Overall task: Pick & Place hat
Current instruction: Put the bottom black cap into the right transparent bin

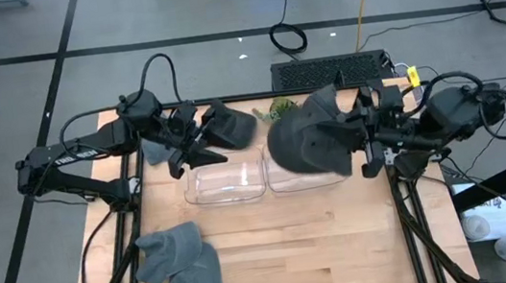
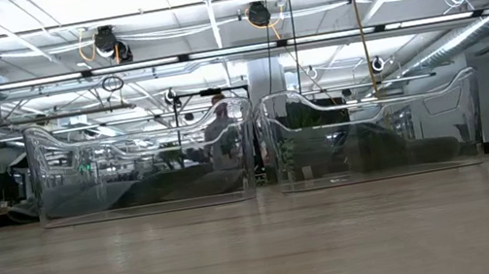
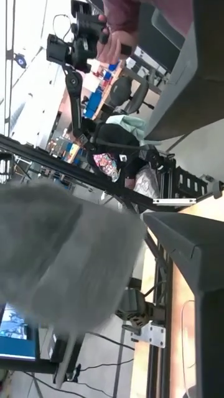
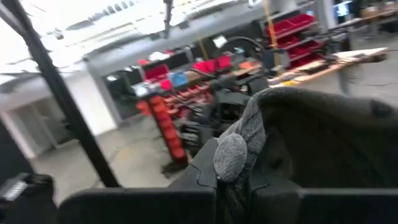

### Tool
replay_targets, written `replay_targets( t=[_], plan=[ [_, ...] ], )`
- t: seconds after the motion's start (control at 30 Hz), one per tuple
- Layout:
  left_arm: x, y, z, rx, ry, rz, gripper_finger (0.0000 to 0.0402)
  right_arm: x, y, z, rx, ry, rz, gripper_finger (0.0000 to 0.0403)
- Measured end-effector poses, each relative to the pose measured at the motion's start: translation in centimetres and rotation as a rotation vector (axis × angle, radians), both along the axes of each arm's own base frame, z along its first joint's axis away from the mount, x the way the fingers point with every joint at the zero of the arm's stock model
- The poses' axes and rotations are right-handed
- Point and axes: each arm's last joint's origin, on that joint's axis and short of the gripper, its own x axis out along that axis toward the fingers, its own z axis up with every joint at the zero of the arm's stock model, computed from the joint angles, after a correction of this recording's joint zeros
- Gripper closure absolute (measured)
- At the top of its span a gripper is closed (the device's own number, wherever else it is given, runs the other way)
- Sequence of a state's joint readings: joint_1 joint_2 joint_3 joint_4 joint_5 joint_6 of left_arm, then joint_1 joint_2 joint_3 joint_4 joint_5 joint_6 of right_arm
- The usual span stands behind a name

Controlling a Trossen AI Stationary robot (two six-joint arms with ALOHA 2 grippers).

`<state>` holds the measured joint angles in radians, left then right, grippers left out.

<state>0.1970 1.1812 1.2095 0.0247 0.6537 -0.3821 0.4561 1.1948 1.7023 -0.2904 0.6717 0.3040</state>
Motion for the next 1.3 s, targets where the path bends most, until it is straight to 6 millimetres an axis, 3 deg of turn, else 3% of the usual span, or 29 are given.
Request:
replay_targets(
  t=[0.57, 0.97, 1.3],
  plan=[
    [0.0, 0.0, 0.0, -0.021, 0.009, 0.0, 0.0187, -3.2, -2.7, 2.1, -0.094, 0.202, -0.211, 0.0403],
    [0.0, -0.1, 0.0, -0.015, 0.004, -0.003, 0.0182, -3.8, -6.1, 0.4, -0.104, 0.434, -0.318, 0.0403],
    [0.0, -0.1, 0.0, -0.021, 0.007, -0.003, 0.0188, -2.1, -7.9, -2.6, -0.021, 0.721, -0.288, 0.0403]
  ],
)
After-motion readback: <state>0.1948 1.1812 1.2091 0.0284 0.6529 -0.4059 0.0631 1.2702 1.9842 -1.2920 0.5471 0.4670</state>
